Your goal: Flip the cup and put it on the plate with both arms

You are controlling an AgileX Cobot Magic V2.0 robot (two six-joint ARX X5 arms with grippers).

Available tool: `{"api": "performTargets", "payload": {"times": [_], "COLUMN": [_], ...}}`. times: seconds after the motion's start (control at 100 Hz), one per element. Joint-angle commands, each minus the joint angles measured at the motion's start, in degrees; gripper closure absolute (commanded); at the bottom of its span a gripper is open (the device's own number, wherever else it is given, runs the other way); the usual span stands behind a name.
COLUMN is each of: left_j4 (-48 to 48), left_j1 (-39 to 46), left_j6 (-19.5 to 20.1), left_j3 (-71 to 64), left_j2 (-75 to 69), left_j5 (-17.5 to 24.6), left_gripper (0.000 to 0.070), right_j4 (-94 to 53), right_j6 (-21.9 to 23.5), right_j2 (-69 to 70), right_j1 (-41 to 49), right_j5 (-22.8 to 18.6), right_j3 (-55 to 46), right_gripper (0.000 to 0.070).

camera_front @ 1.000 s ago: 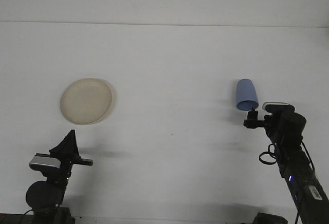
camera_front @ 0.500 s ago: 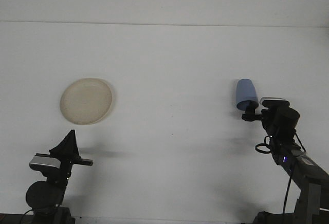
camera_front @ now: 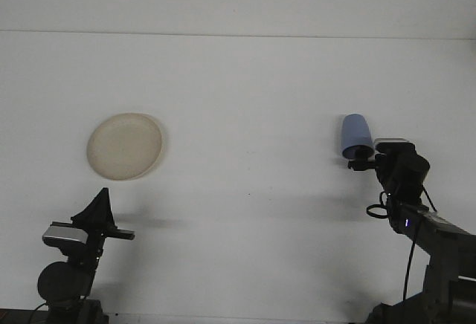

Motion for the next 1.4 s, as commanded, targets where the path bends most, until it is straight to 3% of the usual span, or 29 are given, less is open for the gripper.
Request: {"api": "performTargets", "payload": {"times": [0.0,0.13,0.28,0.44,0.85,1.02,1.19,1.39], "left_j4": [0.55,0.55,0.55,0.55,0.55,0.55,0.55,0.55], "left_j1": [-0.09,-0.09,-0.09,-0.09,-0.09,-0.09,-0.09,-0.09], "left_j6": [-0.33,-0.33,-0.33,-0.33,-0.33,-0.33,-0.33,-0.33], "left_j3": [-1.14,-1.14,-1.14,-1.14,-1.14,-1.14,-1.14,-1.14], "left_j2": [-0.09,-0.09,-0.09,-0.09,-0.09,-0.09,-0.09,-0.09], "left_j5": [0.13,0.13,0.13,0.13,0.13,0.13,0.13,0.13], "left_gripper": [0.0688,0.0688,0.0688,0.0688,0.0688,0.0688,0.0688,0.0688], "right_j4": [0.68,0.83,2.64,3.26,-0.85,-9.42,-18.08,-31.87], "right_j6": [-0.61,-0.59,-0.61,-0.55,0.37,0.57,5.05,5.95], "right_j2": [2.32,4.50,5.01,4.96,-7.08,-19.10,-31.82,-44.02], "right_j1": [-0.09,-0.09,-0.09,-0.09,0.04,0.04,0.24,2.91], "right_j5": [-0.96,-2.19,-3.13,-4.17,-4.20,-4.07,-4.04,-3.98], "right_j3": [1.27,2.36,2.45,2.45,2.43,2.45,2.45,3.87], "right_gripper": [0.0224,0.0271,0.0534,0.0663,0.0691,0.0691,0.0692,0.0693]}}
